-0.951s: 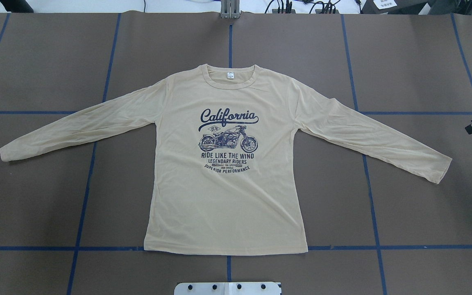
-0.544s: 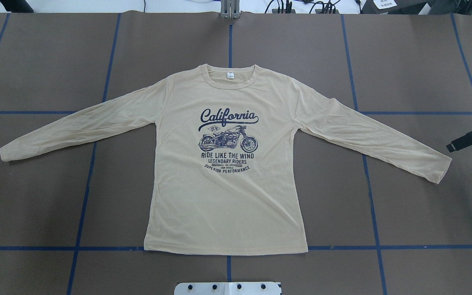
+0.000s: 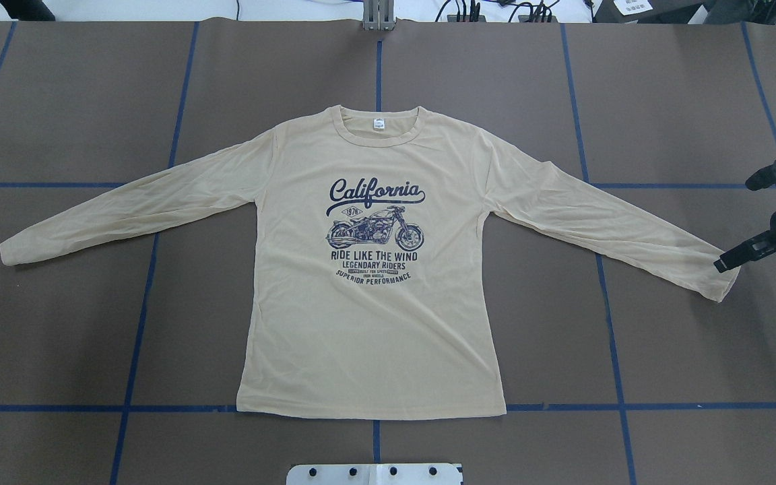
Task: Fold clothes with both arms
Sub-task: 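Lower the right gripper and grasp the sleeve cuff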
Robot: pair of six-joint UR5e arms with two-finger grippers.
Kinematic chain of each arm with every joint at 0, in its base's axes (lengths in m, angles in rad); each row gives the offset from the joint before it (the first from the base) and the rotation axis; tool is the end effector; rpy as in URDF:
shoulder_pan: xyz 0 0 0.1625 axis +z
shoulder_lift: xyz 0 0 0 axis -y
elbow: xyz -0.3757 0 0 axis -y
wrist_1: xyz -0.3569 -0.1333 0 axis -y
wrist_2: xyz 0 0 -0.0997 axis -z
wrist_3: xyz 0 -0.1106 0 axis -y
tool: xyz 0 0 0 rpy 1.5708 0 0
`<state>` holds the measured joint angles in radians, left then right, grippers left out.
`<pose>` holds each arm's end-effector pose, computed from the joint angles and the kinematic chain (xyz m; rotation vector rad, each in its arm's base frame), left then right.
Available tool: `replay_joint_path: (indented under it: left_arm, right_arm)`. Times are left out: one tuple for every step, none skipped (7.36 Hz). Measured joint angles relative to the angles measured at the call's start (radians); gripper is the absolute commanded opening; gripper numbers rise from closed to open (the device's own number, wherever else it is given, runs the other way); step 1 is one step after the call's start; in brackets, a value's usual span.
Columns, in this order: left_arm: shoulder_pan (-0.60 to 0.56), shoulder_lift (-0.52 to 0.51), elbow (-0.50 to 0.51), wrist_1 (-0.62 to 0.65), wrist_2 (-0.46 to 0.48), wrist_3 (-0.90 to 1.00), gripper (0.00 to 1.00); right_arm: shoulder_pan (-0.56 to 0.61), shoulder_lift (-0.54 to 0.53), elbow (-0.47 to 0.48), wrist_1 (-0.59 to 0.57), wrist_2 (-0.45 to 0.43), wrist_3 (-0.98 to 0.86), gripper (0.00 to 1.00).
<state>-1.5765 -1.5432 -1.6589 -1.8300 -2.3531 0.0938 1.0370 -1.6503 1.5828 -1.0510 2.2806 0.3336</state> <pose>-0.0580 -0.4649 0.5596 0.3418 0.7604 0.2080 -0.1776 -0.4208 0.5930 0.1003 -0.8184 -0.3492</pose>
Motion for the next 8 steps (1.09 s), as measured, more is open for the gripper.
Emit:
replay_joint_path:
  left_arm:
    - [0.000,0.000,0.000,0.000,-0.011,0.000,1.00]
    - [0.000,0.000,0.000,0.000,-0.021,0.000,1.00]
    - [0.000,0.000,0.001,0.000,-0.028,0.000,1.00]
    - [0.000,0.000,0.001,0.000,-0.033,0.000,1.00]
    - [0.000,0.000,0.002,0.000,-0.039,0.000,1.00]
    - [0.000,0.000,0.002,0.000,-0.044,0.000,1.00]
    - [0.000,0.000,0.002,0.000,-0.046,0.000,1.00]
    - [0.000,0.000,0.002,0.000,-0.047,0.000,1.00]
  right_arm:
    - [-0.001,0.003,-0.015,0.000,0.001,-0.003,0.99]
    - [-0.002,0.007,-0.023,-0.001,0.004,-0.004,0.91]
    - [-0.003,0.009,-0.026,-0.002,0.008,-0.004,0.81]
    - [-0.003,0.011,-0.028,-0.005,0.009,-0.003,0.75]
    - [-0.003,0.011,-0.028,-0.009,0.008,-0.002,0.74]
    - [-0.003,0.012,-0.031,-0.011,0.007,-0.001,0.71]
    - [-0.003,0.012,-0.034,-0.012,0.006,-0.001,0.70]
    - [-0.003,0.012,-0.038,-0.013,0.004,-0.001,0.67]
